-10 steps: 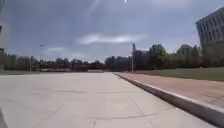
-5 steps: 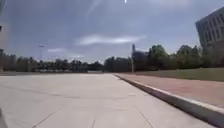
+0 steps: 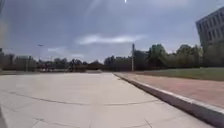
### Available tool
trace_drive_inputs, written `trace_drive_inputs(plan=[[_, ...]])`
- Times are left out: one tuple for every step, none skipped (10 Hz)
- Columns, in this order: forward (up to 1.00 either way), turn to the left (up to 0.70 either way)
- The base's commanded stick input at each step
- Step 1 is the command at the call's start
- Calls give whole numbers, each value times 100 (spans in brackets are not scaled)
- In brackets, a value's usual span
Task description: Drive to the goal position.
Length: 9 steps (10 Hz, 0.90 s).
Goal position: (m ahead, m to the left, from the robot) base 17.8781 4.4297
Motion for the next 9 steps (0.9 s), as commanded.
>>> trace_drive_inputs(plan=[[100,0],[100,0],[100,0],[100,1],[100,3],[100,27],[100,40],[100,25],[100,7]])
